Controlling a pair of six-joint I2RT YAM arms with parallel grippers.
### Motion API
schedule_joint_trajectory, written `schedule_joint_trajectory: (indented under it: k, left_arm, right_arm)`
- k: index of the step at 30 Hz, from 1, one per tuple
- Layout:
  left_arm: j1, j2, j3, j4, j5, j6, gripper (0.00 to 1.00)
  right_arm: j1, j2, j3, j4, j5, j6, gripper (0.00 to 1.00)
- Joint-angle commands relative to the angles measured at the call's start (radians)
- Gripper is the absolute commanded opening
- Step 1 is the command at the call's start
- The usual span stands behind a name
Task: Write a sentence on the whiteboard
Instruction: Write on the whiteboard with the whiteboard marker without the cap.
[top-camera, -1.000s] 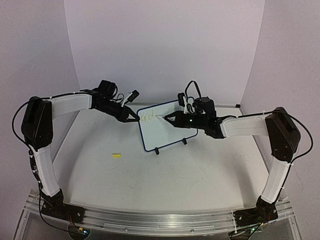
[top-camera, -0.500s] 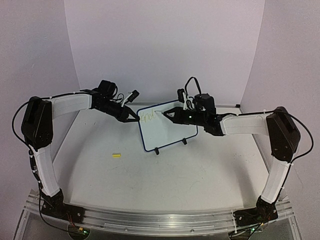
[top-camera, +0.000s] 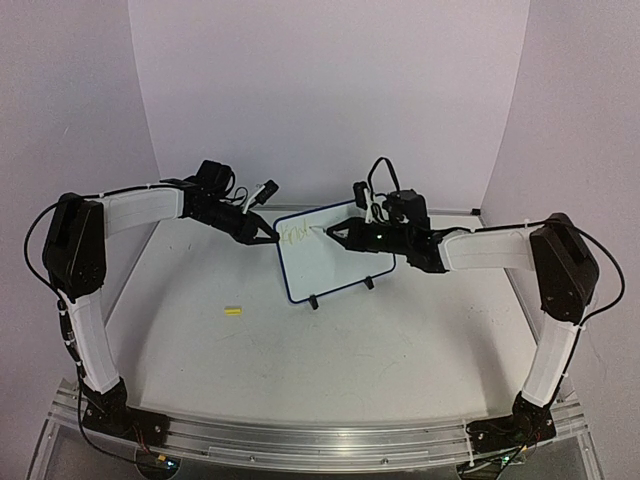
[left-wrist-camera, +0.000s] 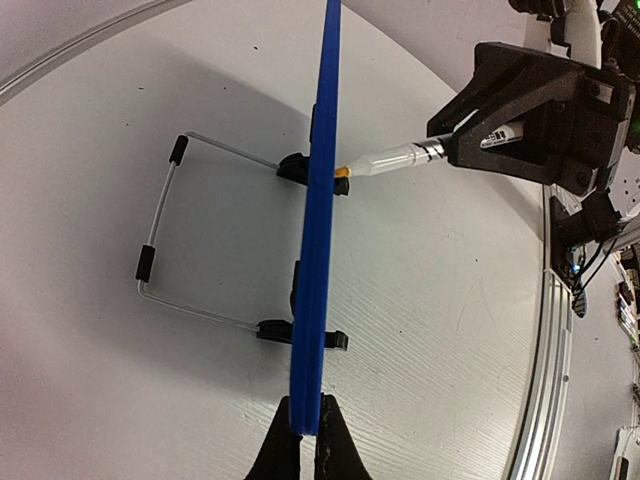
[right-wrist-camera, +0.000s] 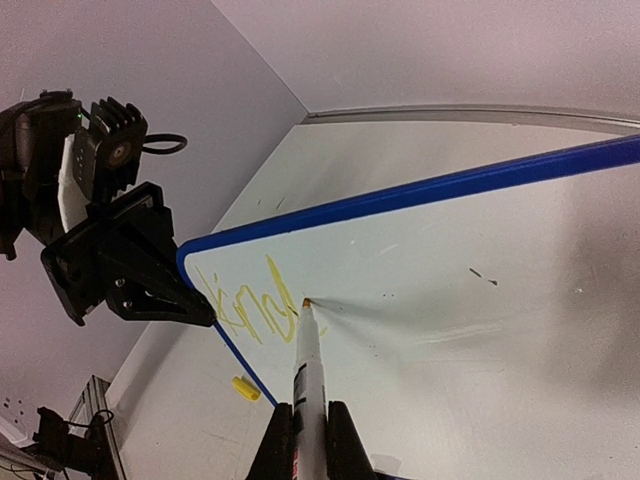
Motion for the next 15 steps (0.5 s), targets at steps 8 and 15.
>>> schedule_joint_trajectory:
  k: [8,15]
  left_arm:
    - [-0.019,0.008,0.017,-0.052,-0.014,0.018,0.0]
    - [-0.02,0.007,0.017,-0.052,-0.014,0.018,0.0]
  right_arm:
    - [-0.004,0.014,-0.041,0.01,0.019,0.001,0.0]
    - [-0.004,0.01,-0.024,0.024,0.024,0.008,0.0]
